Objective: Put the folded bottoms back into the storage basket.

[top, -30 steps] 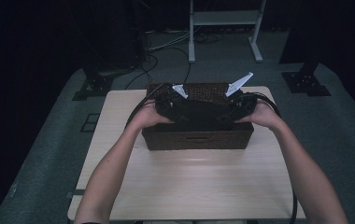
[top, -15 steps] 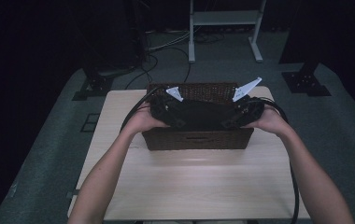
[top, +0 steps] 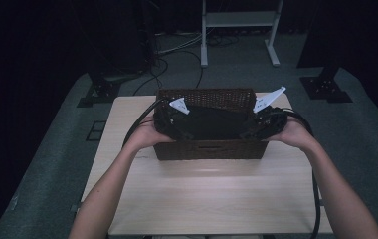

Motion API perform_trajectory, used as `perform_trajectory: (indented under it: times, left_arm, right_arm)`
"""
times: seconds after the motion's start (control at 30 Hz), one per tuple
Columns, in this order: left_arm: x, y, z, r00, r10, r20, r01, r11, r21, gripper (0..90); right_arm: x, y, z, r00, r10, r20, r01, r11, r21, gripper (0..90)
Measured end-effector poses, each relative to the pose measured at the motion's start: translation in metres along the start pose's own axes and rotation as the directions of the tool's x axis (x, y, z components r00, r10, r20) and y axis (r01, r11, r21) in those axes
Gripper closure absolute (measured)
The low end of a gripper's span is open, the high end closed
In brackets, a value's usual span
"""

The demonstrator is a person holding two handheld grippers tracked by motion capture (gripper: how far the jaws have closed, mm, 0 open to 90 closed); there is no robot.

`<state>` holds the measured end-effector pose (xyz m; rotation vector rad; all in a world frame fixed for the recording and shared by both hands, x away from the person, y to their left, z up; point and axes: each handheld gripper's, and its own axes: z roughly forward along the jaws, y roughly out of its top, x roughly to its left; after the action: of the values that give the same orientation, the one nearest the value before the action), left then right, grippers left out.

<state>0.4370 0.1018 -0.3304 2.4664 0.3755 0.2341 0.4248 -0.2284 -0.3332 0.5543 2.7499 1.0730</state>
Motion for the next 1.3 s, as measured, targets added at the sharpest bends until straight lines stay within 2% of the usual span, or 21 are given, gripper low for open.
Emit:
perform_trajectory:
  times: [0.33, 0.53, 0.9, 1.17, 1.3]
  left_arm:
    - [-0.007, -0.009, -0.008, 1.0, 0.0, -0.007, 0.0, 1.0, -0.009, 31.8]
    - [-0.015, -0.011, -0.01, 0.9999, 0.013, -0.007, -0.013, 0.9999, -0.011, 31.2]
    - [-0.024, -0.018, -0.011, 0.9998, 0.017, -0.008, -0.017, 0.9998, -0.009, 28.6]
    - [-0.031, -0.023, -0.013, 0.9999, 0.011, -0.01, -0.011, 0.9996, -0.026, 27.3]
    - [-0.035, -0.024, -0.014, 0.9999, 0.016, -0.004, -0.016, 0.9995, -0.027, 26.2]
  right_arm:
    - [0.007, -0.008, -0.002, 1.0, 0.002, -0.001, -0.002, 1.0, -0.003, 41.9]
    - [0.014, -0.013, -0.003, 1.0, -0.003, 0.002, 0.003, 1.0, -0.008, 39.0]
    - [0.025, -0.021, -0.004, 1.0, -0.009, 0.003, 0.009, 1.0, -0.009, 36.0]
    - [0.032, -0.026, -0.004, 0.9999, -0.013, 0.003, 0.013, 1.0, -0.005, 34.6]
    - [0.035, -0.029, -0.004, 1.0, 0.001, 0.002, -0.001, 1.0, -0.009, 33.6]
